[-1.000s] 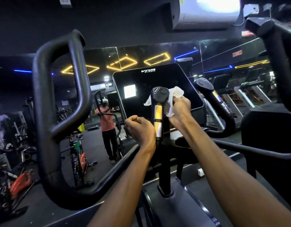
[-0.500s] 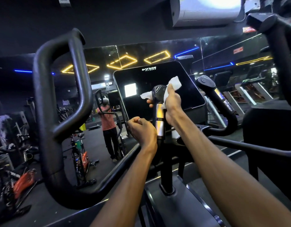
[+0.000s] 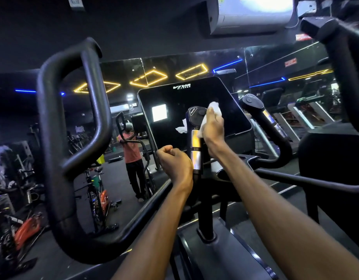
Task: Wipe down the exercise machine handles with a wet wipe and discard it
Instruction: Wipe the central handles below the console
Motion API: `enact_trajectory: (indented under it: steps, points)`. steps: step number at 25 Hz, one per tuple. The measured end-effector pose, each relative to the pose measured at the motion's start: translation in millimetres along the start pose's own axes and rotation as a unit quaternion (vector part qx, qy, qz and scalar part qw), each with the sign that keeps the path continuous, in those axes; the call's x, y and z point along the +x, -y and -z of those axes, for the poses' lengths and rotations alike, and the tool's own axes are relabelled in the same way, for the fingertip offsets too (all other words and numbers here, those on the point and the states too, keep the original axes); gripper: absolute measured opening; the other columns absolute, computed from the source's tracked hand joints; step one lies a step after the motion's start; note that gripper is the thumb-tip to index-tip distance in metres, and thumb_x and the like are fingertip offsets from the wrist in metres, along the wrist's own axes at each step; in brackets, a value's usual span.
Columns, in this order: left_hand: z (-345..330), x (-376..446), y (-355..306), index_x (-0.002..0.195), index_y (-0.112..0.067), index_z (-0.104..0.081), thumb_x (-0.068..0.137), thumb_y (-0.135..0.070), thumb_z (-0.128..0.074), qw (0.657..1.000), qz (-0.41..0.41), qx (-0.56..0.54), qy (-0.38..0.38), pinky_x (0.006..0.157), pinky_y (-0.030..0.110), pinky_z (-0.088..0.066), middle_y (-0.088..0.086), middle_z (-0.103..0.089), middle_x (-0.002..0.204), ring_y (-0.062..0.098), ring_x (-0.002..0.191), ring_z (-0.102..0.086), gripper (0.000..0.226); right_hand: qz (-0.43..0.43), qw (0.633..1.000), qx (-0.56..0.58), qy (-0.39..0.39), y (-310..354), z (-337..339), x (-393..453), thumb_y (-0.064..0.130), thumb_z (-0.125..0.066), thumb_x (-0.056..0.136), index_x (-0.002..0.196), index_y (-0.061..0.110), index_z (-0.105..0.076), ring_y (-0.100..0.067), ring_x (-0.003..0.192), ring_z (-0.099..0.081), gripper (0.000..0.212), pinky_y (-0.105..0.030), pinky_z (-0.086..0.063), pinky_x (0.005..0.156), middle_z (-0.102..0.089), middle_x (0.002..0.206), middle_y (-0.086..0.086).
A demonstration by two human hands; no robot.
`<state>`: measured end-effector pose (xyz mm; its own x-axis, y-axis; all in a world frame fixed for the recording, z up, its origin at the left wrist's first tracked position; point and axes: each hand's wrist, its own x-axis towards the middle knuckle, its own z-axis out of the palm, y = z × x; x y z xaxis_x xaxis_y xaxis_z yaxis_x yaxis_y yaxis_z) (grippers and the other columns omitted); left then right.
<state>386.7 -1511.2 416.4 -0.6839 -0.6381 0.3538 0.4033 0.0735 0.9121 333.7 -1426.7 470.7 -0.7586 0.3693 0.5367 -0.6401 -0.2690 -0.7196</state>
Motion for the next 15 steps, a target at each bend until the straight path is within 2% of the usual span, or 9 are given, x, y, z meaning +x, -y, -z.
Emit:
enact_trajectory:
  steps: [2,3,4,6,8,9,11,13,15]
  points:
    - [1,1,-1,0.103,-0.019,-0.048,0.092,-0.008,-0.043,1.000,-0.005,0.005,-0.004,0.090,0.051,-0.052,0.011,-0.060,0.110,0.031,0.098,-0.062,0.016,-0.025,0.999,0.047,-0.002,-14,2,-13,0.023,-0.034,0.107,0.092,0.010,-0.058,-0.016,0.084,-0.058,0.031,-0.039,-0.050,0.082,-0.061,0.090,-0.004]
    - [0,1,-1,0.103,-0.020,-0.048,0.092,-0.009,-0.043,1.000,-0.006,0.005,-0.007,0.091,0.051,-0.051,0.011,-0.059,0.111,0.031,0.099,-0.061,0.016,-0.038,0.998,0.059,0.005,-13,4,-16,0.023,-0.035,0.107,0.088,0.009,-0.060,-0.015,0.079,-0.059,0.034,-0.036,-0.052,0.076,-0.063,0.085,-0.005]
    - [0,0,-2,0.102,-0.020,-0.047,0.092,-0.009,-0.044,1.000,-0.007,0.005,-0.010,0.092,0.052,-0.051,0.011,-0.057,0.113,0.031,0.101,-0.060,0.016,-0.048,0.996,0.076,0.010,-8,5,-16,0.024,-0.035,0.107,0.081,0.013,-0.059,-0.009,0.067,-0.060,0.036,-0.028,-0.053,0.064,-0.064,0.075,0.000]
    - [0,-2,-4,0.103,-0.021,-0.046,0.091,-0.009,-0.045,1.000,-0.010,0.009,-0.015,0.093,0.052,-0.050,0.011,-0.053,0.116,0.030,0.102,-0.059,0.016,-0.083,0.988,0.132,0.006,12,3,-15,0.023,-0.038,0.107,0.073,0.018,-0.054,0.001,0.044,-0.052,0.038,-0.016,-0.042,0.043,-0.058,0.057,0.009]
    - [1,-2,-5,0.103,-0.019,-0.045,0.090,-0.009,-0.047,1.000,-0.011,0.010,-0.014,0.092,0.050,-0.049,0.012,-0.051,0.117,0.029,0.099,-0.058,0.016,-0.121,0.974,0.188,0.018,25,-1,-23,0.021,-0.038,0.107,0.076,0.015,-0.054,0.000,0.041,-0.055,0.036,-0.016,-0.043,0.041,-0.061,0.056,0.007]
    - [3,-2,-5,0.104,-0.018,-0.046,0.089,-0.009,-0.050,1.000,-0.013,0.012,-0.009,0.092,0.048,-0.049,0.013,-0.050,0.118,0.027,0.099,-0.057,0.018,-0.132,0.973,0.187,0.033,23,-1,-35,0.019,-0.037,0.107,0.077,0.014,-0.052,-0.002,0.042,-0.056,0.034,-0.016,-0.044,0.040,-0.062,0.058,0.003]
    - [8,-1,-3,0.105,-0.018,-0.047,0.087,-0.009,-0.053,1.000,-0.011,0.005,0.001,0.093,0.045,-0.048,0.013,-0.050,0.120,0.025,0.098,-0.055,0.020,-0.124,0.983,0.105,0.081,0,8,-70,0.019,-0.035,0.107,0.073,0.017,-0.045,-0.003,0.041,-0.052,0.035,-0.015,-0.040,0.038,-0.060,0.059,0.001]
    - [16,1,0,0.105,-0.017,-0.048,0.087,-0.009,-0.054,0.999,0.001,-0.031,-0.015,0.093,0.044,-0.048,0.013,-0.053,0.118,0.026,0.100,-0.056,0.021,-0.101,0.985,0.018,0.141,-26,25,-105,0.029,-0.034,0.108,0.062,0.021,-0.042,-0.001,0.035,-0.040,0.048,-0.016,-0.034,0.036,-0.048,0.044,0.009]
    - [22,5,-2,0.104,-0.015,-0.050,0.088,-0.008,-0.054,0.997,-0.001,-0.067,-0.037,0.082,0.037,-0.047,0.011,-0.057,0.111,0.024,0.094,-0.057,0.019,-0.088,0.988,-0.009,0.131,-31,32,-110,0.035,-0.035,0.108,0.059,0.022,-0.044,0.001,0.036,-0.043,0.051,-0.015,-0.037,0.042,-0.048,0.039,0.013]
